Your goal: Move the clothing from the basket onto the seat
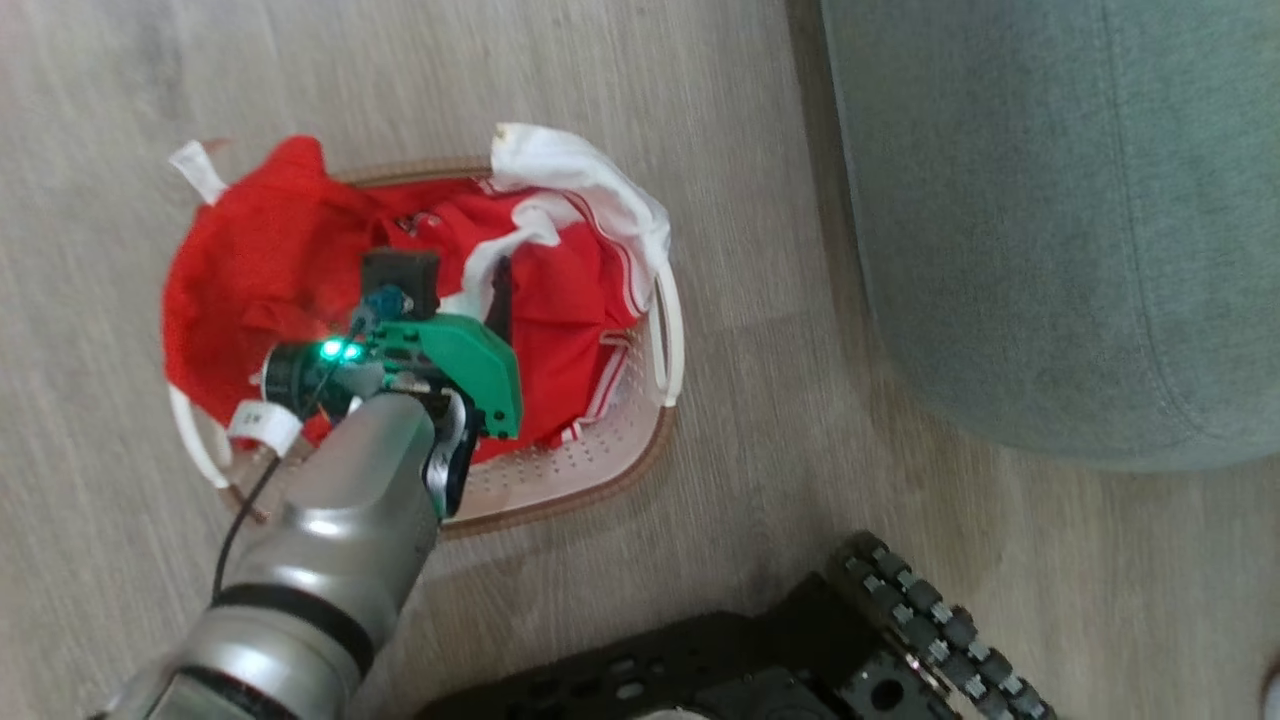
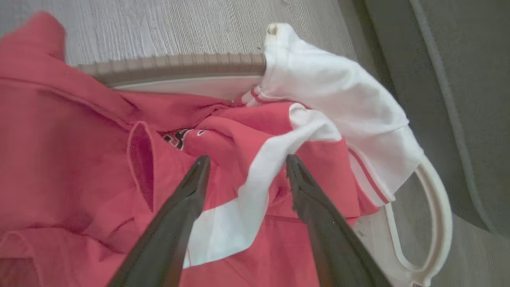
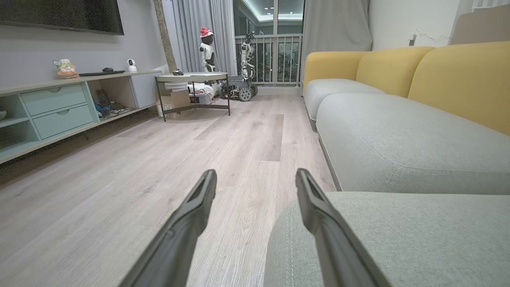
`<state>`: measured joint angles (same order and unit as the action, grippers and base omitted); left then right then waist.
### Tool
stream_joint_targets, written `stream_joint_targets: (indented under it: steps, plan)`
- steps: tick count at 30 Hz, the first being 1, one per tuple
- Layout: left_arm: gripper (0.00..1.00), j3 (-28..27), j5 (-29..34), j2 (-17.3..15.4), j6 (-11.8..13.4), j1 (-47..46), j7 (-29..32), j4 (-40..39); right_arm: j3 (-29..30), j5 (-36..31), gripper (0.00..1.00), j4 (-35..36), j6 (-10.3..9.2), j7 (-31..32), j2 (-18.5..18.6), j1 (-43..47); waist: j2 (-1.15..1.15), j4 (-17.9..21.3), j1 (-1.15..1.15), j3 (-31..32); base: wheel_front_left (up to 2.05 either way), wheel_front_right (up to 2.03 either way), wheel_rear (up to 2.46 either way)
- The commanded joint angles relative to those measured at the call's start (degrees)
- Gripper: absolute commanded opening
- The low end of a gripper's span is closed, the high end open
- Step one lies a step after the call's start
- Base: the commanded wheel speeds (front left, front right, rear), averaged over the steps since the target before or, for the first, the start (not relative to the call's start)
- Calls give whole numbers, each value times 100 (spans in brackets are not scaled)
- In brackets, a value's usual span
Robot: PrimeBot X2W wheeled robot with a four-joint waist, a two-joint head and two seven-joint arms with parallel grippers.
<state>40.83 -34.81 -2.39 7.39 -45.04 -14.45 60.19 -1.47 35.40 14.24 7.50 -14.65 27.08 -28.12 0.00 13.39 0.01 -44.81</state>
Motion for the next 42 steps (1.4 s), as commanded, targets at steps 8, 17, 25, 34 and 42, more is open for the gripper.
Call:
stream_joint_targets:
  steps: [8,17,25,34,42]
  plan:
    - [100,406,-348,-49,-13,-544,69,564,88,48,100,347,-1,-35,13,-154,0,235,-1,-647,0,0,0]
    - [100,744,-673,-49,14,-956,414,860,55,65,100,344,-1,-35,-66,-286,0,304,-1,-917,0,0,0]
    - [0,947,-1012,-49,91,-1063,405,929,-6,58,100,259,-1,-35,-130,-309,0,370,-1,-839,0,0,0]
    - [0,1170,-1214,-49,23,-789,117,839,-21,74,100,101,-1,-35,-186,-179,0,284,-1,-284,0,0,0]
    - [0,1416,-1479,-49,-169,-322,-35,400,-103,126,100,-30,-1,-35,-176,105,0,91,-1,641,0,0,0]
